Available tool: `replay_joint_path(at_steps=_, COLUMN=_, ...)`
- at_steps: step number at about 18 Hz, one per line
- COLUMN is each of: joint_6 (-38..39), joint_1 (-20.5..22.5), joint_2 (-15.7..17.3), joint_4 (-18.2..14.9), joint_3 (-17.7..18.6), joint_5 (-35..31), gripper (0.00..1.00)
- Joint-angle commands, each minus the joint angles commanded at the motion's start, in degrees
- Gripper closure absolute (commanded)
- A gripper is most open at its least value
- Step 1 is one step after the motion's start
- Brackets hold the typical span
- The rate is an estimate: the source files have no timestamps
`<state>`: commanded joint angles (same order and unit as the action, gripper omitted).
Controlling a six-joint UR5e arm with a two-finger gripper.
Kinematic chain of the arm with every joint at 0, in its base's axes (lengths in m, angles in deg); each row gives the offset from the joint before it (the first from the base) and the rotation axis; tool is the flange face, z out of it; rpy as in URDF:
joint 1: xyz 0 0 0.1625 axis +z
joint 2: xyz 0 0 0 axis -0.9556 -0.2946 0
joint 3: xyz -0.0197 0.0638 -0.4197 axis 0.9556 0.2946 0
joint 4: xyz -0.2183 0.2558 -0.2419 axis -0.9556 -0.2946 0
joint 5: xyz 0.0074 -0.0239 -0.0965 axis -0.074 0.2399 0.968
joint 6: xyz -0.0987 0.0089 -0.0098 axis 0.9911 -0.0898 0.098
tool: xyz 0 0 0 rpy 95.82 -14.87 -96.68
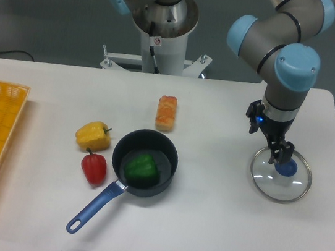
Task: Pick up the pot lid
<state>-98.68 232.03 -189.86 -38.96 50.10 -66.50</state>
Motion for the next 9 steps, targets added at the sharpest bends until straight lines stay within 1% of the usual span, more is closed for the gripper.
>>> replay_joint_path(at_steps=3, joint_6=0.1, joint_1=0.5, joint_2=0.1, joint_4=-0.1, joint_3=0.0, joint_5=0.5, gripper=0.00)
replay_joint_path(at_steps=6, joint_6=0.5, joint_1=0.7, joint_2=0.3, joint_4=-1.6, joint_3=0.1, joint_5=1.0, gripper=0.00)
replay_joint_path(at_steps=9, joint_6=0.8, joint_1=1.4, joint_2=0.4, joint_4=-1.1, joint_3=1.9, joint_5=1.1, gripper=0.00)
